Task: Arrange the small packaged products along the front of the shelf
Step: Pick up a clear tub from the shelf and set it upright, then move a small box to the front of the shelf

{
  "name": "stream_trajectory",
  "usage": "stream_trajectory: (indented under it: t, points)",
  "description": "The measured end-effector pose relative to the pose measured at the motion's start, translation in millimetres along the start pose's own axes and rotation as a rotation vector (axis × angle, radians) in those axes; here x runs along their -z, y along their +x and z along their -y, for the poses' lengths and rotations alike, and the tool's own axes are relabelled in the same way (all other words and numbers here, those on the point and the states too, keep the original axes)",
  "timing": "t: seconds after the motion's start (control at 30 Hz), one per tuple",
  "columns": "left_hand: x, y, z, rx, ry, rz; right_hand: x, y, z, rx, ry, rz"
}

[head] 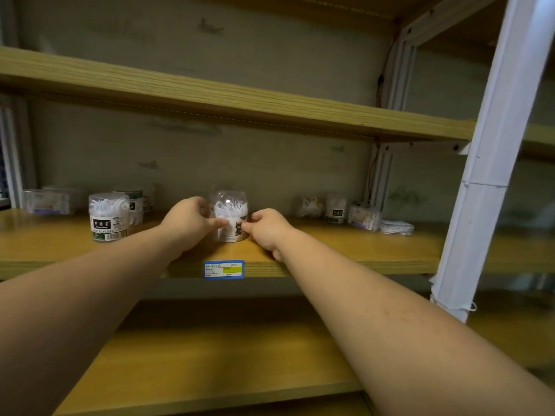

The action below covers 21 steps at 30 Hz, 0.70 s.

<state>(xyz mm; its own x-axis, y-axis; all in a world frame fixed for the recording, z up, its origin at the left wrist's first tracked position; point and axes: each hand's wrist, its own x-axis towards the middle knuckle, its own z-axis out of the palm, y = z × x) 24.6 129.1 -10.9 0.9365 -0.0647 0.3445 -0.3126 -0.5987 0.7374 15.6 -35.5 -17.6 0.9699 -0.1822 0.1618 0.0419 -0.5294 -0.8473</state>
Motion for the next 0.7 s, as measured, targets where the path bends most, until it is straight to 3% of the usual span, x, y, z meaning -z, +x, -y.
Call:
stream_trajectory:
  t: [0.17,0.23,0.37,0.53,0.7]
  points:
    - [-5.4,-16.5,-24.2,-0.244,0.176,-0.441,13.9,-1.7,-6.9,0.006,0.018,-0.119]
    - [-11.0,-26.5,-37.5,-0.431,0.205,-0.504,23.0,-4.4,-9.0,0.015,0.026,-0.167]
    - [-41.6,-30.4,-66.9,-0.583,0.154,-0.263,49.4,-8.2,-19.0,0.035,-0.022,-0.269]
    - [-107.4,-11.3,-98.6,-0.329,0.051,0.157,93.7,-1.2,-48.6,0.013,-0.067,-0.342]
    - [-175.0,6.5,-137.5,-0.166,0.022,0.232,167.3,24.0,-85.1,0.024,-0.229,-0.552]
